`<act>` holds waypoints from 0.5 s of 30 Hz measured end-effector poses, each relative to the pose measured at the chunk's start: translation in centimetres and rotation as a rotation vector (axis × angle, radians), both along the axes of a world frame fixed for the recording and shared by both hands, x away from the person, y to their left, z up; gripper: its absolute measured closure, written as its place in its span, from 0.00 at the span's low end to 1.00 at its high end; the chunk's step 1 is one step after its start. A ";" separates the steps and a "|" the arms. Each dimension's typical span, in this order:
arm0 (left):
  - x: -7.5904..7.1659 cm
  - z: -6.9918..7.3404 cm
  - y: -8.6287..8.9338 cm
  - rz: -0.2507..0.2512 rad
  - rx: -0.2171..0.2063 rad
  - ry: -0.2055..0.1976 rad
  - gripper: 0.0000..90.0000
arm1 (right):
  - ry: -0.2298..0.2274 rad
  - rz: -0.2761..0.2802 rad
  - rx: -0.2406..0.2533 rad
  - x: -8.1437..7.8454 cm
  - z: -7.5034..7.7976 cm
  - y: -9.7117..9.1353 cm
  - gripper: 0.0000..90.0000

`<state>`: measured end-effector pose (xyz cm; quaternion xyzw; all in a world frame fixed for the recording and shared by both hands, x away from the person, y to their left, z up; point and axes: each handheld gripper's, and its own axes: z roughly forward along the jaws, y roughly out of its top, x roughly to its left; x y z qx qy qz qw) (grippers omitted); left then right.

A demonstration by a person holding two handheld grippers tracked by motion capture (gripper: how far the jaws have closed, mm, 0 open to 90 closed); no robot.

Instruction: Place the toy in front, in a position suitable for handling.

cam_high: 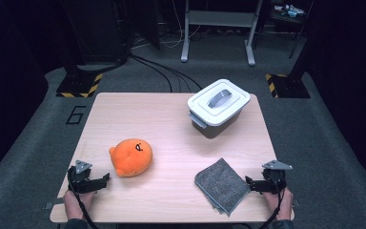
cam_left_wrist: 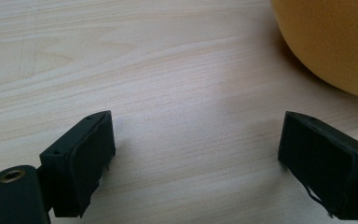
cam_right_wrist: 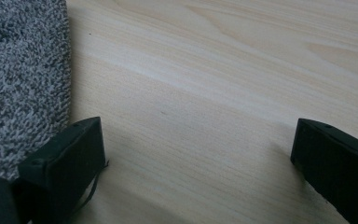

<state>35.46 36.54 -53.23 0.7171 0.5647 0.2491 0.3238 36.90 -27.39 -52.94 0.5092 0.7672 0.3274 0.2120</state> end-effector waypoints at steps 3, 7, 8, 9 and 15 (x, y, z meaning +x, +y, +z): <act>0.0 0.0 0.0 0.000 0.000 0.000 0.12 | -0.001 0.001 0.000 0.0 0.0 0.0 0.03; 0.0 0.0 0.0 0.000 0.002 0.000 0.12 | -0.001 0.001 0.000 0.0 0.0 0.0 0.03; 0.0 0.0 0.0 0.000 0.000 0.000 0.12 | -0.001 0.001 0.000 0.0 0.0 0.0 0.03; 0.0 0.0 0.0 0.000 0.000 0.000 0.12 | -0.001 0.001 -0.001 0.0 0.0 0.0 0.03; 0.0 0.0 0.0 0.000 0.004 -0.006 0.12 | -0.001 0.002 -0.001 0.0 0.0 0.0 0.03</act>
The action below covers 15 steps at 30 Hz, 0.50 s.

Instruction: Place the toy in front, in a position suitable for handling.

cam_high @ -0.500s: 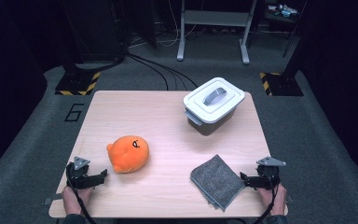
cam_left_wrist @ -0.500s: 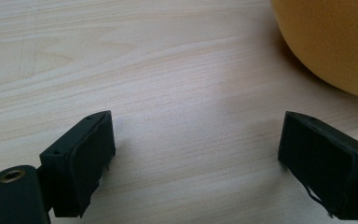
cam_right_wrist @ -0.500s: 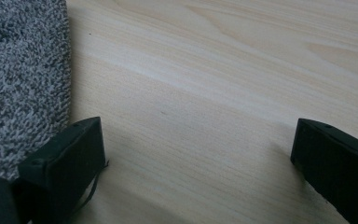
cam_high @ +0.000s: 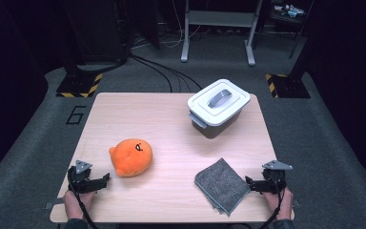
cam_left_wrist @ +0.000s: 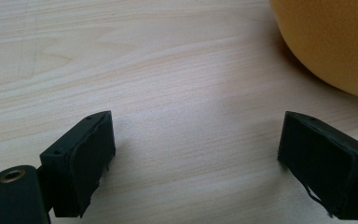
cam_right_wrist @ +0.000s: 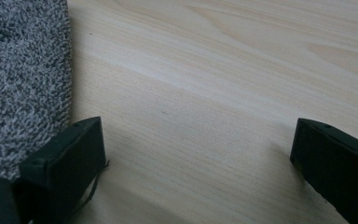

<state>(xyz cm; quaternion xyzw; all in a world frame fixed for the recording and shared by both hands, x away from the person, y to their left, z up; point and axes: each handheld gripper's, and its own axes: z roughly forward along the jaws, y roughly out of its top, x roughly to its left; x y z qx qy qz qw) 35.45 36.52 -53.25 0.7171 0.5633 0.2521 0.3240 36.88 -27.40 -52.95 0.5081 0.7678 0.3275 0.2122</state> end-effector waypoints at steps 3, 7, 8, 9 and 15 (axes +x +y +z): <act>0.1 0.0 0.0 0.005 -0.004 0.003 0.12 | 0.004 -0.001 0.004 0.0 0.0 0.0 0.03; 0.0 0.0 0.0 0.007 -0.001 0.003 0.12 | -0.006 -0.004 -0.005 0.0 0.0 0.0 0.03; 0.0 0.0 0.0 0.007 -0.001 0.003 0.12 | -0.006 -0.004 -0.005 0.0 0.0 0.0 0.03; 0.0 0.1 -0.1 -0.007 0.008 0.006 0.12 | -0.009 -0.005 -0.010 -0.1 0.0 0.0 0.04; 0.2 0.1 0.0 -0.007 0.003 0.007 0.12 | 0.005 -0.018 0.001 0.1 0.1 0.0 0.04</act>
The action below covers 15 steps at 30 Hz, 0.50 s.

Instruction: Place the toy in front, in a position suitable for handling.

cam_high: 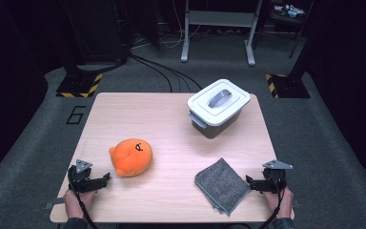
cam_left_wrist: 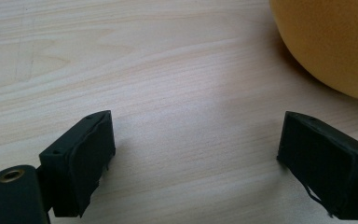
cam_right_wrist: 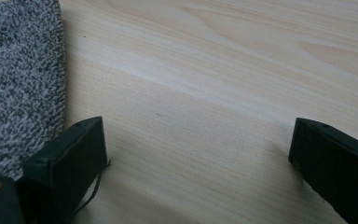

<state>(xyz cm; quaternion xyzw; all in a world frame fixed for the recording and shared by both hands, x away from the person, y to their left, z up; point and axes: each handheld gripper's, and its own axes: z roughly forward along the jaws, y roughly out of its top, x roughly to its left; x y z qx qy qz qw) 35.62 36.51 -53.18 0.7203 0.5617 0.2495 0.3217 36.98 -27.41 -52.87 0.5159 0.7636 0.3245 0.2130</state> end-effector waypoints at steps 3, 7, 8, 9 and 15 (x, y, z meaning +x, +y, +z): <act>0.0 0.0 0.0 0.005 -0.001 -0.002 0.12 | -0.007 0.005 -0.001 -0.1 0.0 -0.1 0.05; 0.0 0.0 0.0 0.005 0.000 -0.003 0.12 | 0.008 0.012 0.029 0.2 0.2 -0.4 0.04; 0.0 0.0 0.0 0.005 0.000 -0.003 0.12 | 0.008 0.012 0.029 0.2 0.2 -0.4 0.04; 0.0 0.0 0.0 0.006 -0.001 -0.002 0.12 | 0.021 0.009 0.048 0.2 0.3 -0.5 0.03; 0.0 0.0 0.0 0.006 -0.001 -0.002 0.12 | -0.004 0.003 0.081 -0.2 1.7 -0.7 0.03</act>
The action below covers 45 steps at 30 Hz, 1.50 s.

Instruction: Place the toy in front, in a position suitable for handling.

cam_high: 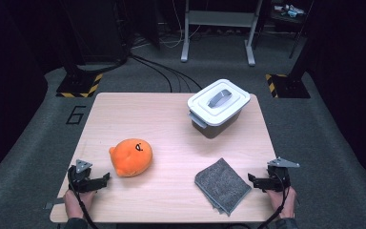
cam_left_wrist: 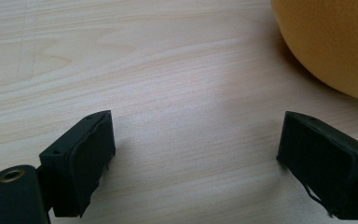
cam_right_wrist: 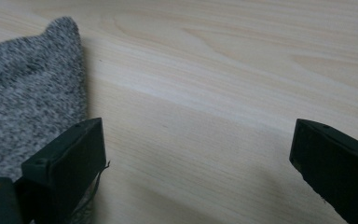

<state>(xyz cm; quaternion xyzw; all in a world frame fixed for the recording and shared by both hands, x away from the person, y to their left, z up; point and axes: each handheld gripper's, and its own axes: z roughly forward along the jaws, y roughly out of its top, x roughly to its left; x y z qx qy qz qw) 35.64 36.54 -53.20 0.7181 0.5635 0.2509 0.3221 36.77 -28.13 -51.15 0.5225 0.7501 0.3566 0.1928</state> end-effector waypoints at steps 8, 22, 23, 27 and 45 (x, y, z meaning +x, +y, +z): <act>0.0 0.0 0.0 0.000 0.000 0.000 0.12 | -0.028 0.046 -0.008 -0.5 2.1 1.8 0.04; 0.0 0.0 0.0 0.002 0.000 -0.001 0.12 | 0.002 0.153 -0.025 -0.9 2.3 5.5 0.01; 0.0 0.0 0.0 0.002 0.000 -0.001 0.12 | 0.010 0.183 -0.029 -1.0 2.2 6.3 0.01; 0.0 0.0 0.0 0.002 0.000 0.000 0.12 | 0.008 0.212 -0.050 -1.1 2.0 7.4 0.02; 0.0 0.0 0.0 0.003 0.001 -0.002 0.12 | 0.038 0.322 -0.123 -1.1 0.6 12.5 0.14</act>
